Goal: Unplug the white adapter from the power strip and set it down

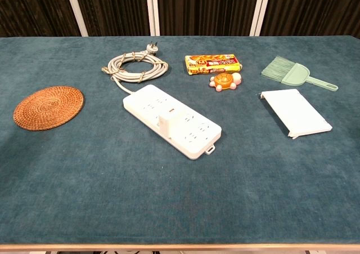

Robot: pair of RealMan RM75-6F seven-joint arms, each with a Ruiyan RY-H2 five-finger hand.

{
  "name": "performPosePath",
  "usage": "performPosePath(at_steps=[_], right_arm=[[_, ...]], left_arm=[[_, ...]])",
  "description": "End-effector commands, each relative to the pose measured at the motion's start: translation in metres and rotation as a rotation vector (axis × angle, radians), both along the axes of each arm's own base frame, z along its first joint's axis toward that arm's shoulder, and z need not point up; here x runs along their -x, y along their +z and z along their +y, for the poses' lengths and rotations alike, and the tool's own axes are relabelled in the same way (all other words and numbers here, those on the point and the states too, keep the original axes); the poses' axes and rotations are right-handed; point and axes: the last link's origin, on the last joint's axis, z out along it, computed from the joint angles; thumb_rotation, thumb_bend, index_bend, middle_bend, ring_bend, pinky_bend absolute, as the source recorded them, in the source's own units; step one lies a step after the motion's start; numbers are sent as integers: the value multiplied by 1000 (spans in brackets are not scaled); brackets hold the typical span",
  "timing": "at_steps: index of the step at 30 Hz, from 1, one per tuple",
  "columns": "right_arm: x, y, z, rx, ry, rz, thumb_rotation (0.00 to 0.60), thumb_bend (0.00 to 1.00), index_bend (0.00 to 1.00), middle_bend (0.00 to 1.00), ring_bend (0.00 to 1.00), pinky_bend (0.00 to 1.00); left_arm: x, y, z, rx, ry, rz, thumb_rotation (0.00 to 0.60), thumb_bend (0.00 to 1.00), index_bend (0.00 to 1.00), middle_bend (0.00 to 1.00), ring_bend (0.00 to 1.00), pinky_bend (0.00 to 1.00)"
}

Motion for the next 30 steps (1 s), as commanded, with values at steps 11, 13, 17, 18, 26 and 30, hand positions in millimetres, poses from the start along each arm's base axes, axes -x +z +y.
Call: performPosePath(at_steps=[11,13,17,18,26,30], right_arm=[[-3,-4,0,-13,18,-1,600,235,0,0,0,0],[-5,-7,-1,-27,34,-8,600,235,0,0,0,0],[-12,-14,-3,-55,82,-23,600,234,0,0,0,0],[-14,-17,-5,-66,98,-21,600,234,0,0,0,0],[-53,-60,-27,-191,301,44,600,447,1,6,27,79],[-76,-85,-34,-262,377,73,600,620,15,24,43,107]], left_arm=[[-1,0,0,2,-2,-2,600,0,0,0,0,0],[-1,-1,1,7,-2,3,600,0,0,0,0,0],[-5,-5,3,15,-3,-2,600,0,0,0,0,0],[-7,-5,4,18,-6,-4,600,0,0,0,0,0],[-51,-5,36,42,-99,-2,600,0,0,0,0,0],[-82,-6,53,69,-157,7,600,0,5,4,0,0]])
